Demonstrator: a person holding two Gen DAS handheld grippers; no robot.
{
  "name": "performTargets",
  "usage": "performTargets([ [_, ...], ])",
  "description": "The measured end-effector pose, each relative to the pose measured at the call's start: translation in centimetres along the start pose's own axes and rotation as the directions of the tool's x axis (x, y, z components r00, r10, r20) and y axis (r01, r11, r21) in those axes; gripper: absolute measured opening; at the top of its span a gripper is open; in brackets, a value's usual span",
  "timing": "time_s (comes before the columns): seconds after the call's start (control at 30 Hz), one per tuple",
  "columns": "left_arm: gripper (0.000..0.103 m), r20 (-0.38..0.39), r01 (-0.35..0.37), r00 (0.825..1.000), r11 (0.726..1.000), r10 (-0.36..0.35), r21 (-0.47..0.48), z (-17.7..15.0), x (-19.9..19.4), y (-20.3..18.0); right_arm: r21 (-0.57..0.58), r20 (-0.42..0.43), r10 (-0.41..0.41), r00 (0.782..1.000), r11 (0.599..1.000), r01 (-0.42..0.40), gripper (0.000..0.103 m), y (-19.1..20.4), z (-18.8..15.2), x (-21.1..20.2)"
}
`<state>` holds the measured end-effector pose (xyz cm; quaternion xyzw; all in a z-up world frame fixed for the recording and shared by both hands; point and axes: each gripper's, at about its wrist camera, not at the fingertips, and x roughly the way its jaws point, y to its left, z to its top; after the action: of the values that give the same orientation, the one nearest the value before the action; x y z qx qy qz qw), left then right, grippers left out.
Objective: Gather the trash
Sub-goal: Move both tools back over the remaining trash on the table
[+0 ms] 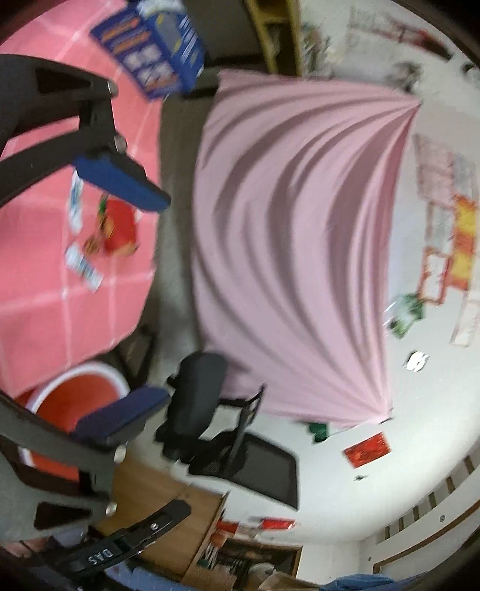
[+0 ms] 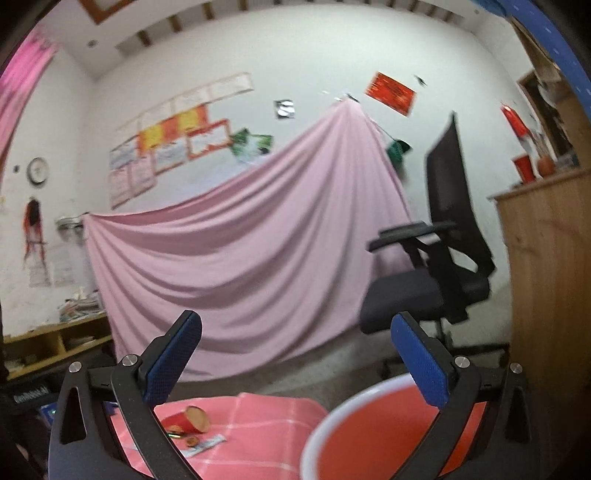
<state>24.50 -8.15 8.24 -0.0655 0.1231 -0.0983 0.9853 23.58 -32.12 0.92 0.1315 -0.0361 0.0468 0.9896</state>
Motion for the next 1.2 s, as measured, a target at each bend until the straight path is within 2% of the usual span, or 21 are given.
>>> performTargets([
  [0.1, 0.101, 0.069, -0.055, 0.996, 0.999, 0.054, 0.003, -0.4, -2.0, 2.1, -0.042, 0.034, 0.044, 0.998, 0.998, -0.043, 0.103, 2.1, -0.3, 0.0],
  [0.3, 0.101, 0.132, -0.14, 0.981, 0.99, 0.139, -0.001, -1.6, -3.6, 5.5, -0.12, 0.065, 0.113, 0.991, 0.987, -0.105, 0.103, 5.9, -1.2, 0.3],
  [0.5, 0.101, 0.156, -0.19, 0.97, 0.982, 0.189, -0.006, -2.7, -4.6, 8.2, -0.19, 0.036, 0.167, 0.985, 0.969, -0.158, 0.103, 8.8, -2.5, 1.2],
  [0.63, 0.101, 0.148, -0.213, 0.966, 0.977, 0.21, 0.007, -3.3, -4.4, 9.7, -0.225, -0.026, 0.172, 0.985, 0.959, -0.174, 0.103, 10.0, -3.5, 2.3],
  [0.83, 0.101, 0.073, -0.222, 0.973, 0.975, 0.22, 0.016, -4.2, -2.2, 11.9, -0.258, -0.155, 0.129, 0.979, 0.952, -0.166, 0.103, 11.0, -5.3, 4.6],
  [0.97, 0.101, -0.031, -0.22, 0.975, 0.975, 0.221, 0.023, -4.9, 0.1, 13.0, -0.253, -0.265, 0.107, 0.958, 0.951, -0.176, 0.103, 11.0, -6.6, 6.5],
  [1.07, 0.101, -0.131, -0.215, 0.968, 0.977, 0.215, 0.018, -5.6, 2.2, 13.8, -0.241, -0.351, 0.085, 0.932, 0.954, -0.177, 0.103, 10.8, -7.4, 8.1],
  [1.2, 0.101, -0.274, -0.193, 0.945, 0.981, 0.181, -0.018, -6.6, 5.1, 14.9, -0.211, -0.482, 0.063, 0.874, 0.96, -0.186, 0.103, 10.3, -8.8, 10.3],
])
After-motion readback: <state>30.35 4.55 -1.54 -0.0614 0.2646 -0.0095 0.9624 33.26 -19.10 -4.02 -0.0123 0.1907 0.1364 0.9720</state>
